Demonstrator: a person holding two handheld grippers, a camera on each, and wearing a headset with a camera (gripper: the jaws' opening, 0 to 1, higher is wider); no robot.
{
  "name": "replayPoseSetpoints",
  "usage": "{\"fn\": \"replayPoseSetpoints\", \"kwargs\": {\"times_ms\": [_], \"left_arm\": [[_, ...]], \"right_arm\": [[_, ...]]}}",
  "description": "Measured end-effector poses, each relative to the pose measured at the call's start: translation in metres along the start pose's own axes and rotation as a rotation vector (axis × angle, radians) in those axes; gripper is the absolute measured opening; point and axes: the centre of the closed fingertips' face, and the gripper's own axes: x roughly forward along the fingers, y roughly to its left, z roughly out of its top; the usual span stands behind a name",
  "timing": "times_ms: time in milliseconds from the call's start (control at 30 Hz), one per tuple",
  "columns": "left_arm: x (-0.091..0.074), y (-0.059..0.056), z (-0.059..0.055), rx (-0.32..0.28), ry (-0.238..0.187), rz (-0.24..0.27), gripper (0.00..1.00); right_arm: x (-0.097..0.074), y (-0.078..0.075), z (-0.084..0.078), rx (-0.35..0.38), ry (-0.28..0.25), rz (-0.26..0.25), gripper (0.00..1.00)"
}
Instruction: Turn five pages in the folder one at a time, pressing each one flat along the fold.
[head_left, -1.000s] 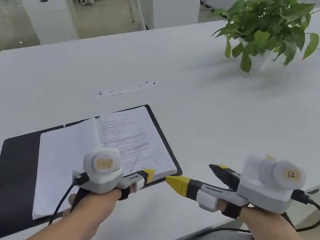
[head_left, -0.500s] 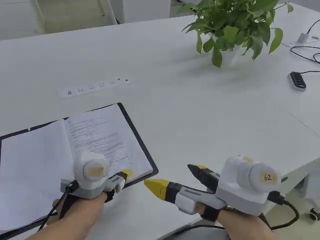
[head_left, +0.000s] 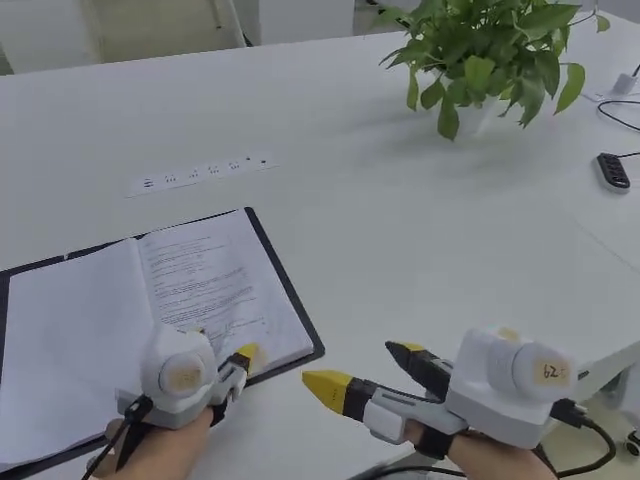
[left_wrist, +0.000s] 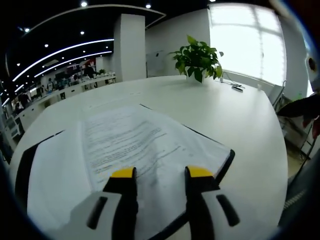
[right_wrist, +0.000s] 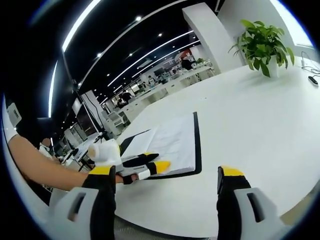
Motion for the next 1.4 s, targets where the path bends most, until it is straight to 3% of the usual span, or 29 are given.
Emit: {"fn": "replayPoseSetpoints", "kwargs": {"times_ms": [133,233,333,500,633,667,767,867,1133,1400], "left_arm": [[-0.001,-0.001,0.0,-0.022,-0.019,0.008,0.25],[-0.001,0.011,0.0,-0.053,-0.02,0.038,0.14],[0.0,0.011,0.0,-0.011,-0.013,0.025,0.1],[0.001,0.011,0.0,-0.064,-0.017,0.023,0.02],[0.001,0.016,-0.001,-0.129,-0.03,0.041,0.0],[0.001,0.016,-0.001,-0.131,-0.031,0.04,0.0],[0.0,0.015,0.0,-0.137,-0.034,0.041,0.0],[0.001,0.015,0.0,-0.14,-0.036,0.043,0.0],[0.001,0.015,0.0,-0.143,-0.042,0.045,0.0],[0.002,0.015,0.0,-0.142,-0.047,0.043,0.0]], "right_arm": [[0.008,-0.004,0.004,-0.008,0.012,0.005,0.82],[0.015,-0.006,0.004,-0.013,0.027,0.013,0.81],[0.022,-0.006,0.005,-0.016,0.036,0.022,0.8],[0.045,-0.003,0.005,-0.041,0.073,0.051,0.77],[0.069,-0.002,0.005,-0.037,0.093,0.081,0.67],[0.074,-0.002,0.001,-0.023,0.127,0.083,0.63],[0.093,-0.003,0.0,-0.011,0.131,0.095,0.54],[0.107,-0.005,-0.012,0.035,0.182,0.097,0.48],[0.117,-0.01,-0.027,0.06,0.222,0.077,0.49],[0.116,-0.018,-0.033,0.096,0.228,0.051,0.48]]}}
